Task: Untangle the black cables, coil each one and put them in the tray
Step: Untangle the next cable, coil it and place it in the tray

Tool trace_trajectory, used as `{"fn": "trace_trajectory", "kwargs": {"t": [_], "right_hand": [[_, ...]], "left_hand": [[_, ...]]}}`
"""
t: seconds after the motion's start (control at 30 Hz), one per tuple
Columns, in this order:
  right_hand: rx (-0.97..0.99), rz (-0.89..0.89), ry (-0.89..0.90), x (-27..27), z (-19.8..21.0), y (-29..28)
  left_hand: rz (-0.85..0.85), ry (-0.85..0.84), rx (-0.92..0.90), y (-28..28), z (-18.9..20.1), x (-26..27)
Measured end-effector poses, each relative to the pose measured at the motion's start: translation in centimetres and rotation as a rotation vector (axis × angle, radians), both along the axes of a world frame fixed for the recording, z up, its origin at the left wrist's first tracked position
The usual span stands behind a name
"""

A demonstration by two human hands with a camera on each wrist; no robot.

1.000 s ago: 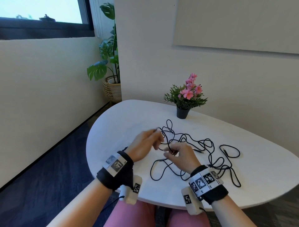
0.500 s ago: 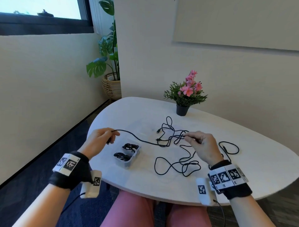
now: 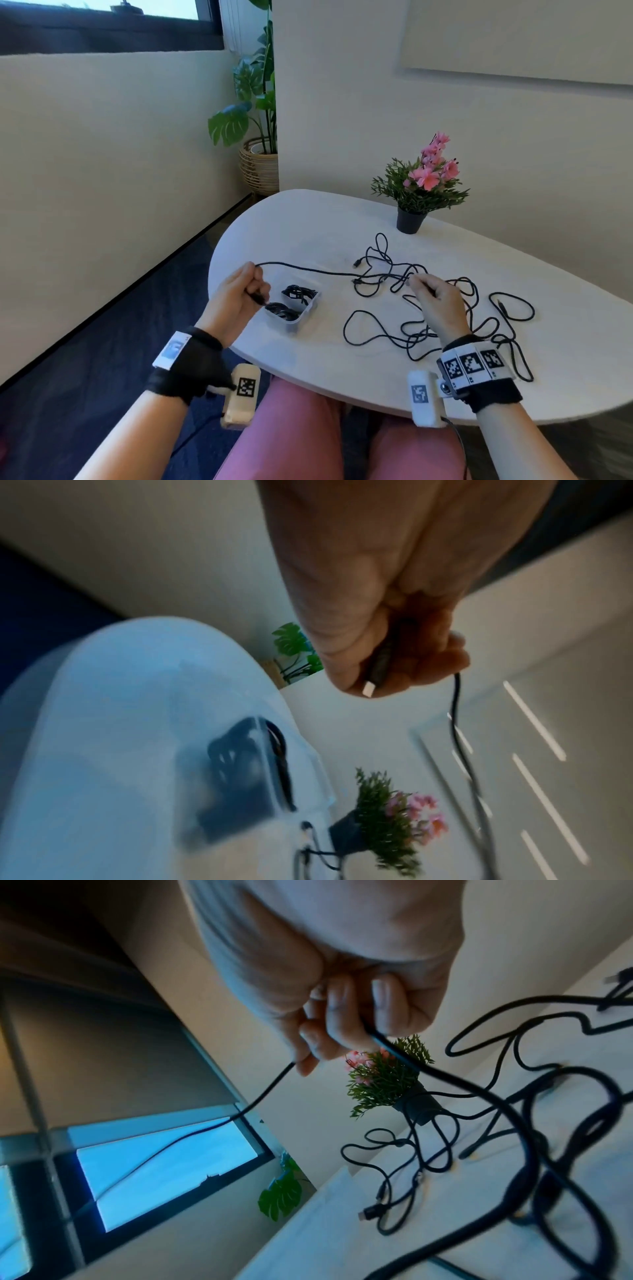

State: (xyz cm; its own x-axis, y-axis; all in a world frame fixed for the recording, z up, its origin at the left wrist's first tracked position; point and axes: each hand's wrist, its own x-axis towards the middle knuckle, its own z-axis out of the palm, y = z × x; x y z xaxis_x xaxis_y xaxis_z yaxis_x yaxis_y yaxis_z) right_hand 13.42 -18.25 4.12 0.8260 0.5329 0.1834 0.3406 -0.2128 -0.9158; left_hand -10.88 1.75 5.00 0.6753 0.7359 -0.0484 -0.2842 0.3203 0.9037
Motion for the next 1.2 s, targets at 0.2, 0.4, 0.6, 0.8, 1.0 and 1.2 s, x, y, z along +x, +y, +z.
{"fn": "trace_trajectory", "kwargs": {"t": [0.2,0.4,0.6,0.8,1.0,1.2], "right_hand": [[-0.288,0.388,0.060,-2.3,0.0,0.4],[-0.410,0.618,0.053,-4.7,2.0,-0.4],[-0.333,0.513,-0.029,-4.1,1.3,-0.3],[-0.612,0.406,-0.335,-4.6,1.2,0.2],[-0.353,0.558,-0.373,-9.5,2.3,3.1],[-0.235,0.484,-0.311,-9.7,1.0,4.5]], "left_hand": [[0.109,-0.391,-0.349,0.6,1.1,0.4],[0.092,-0.432,-0.377,1.1,2.3,0.0],[0.033,-0.347,-0.338,1.3,3.6,-0.6],[-0.017,-0.298,-0.316,-0.3,4.6,0.0],[-0.141,-0.200,-0.201,-3.7,4.1,2.3],[-0.152,-0.196,-0.158,-4.2,4.2,2.5]]}}
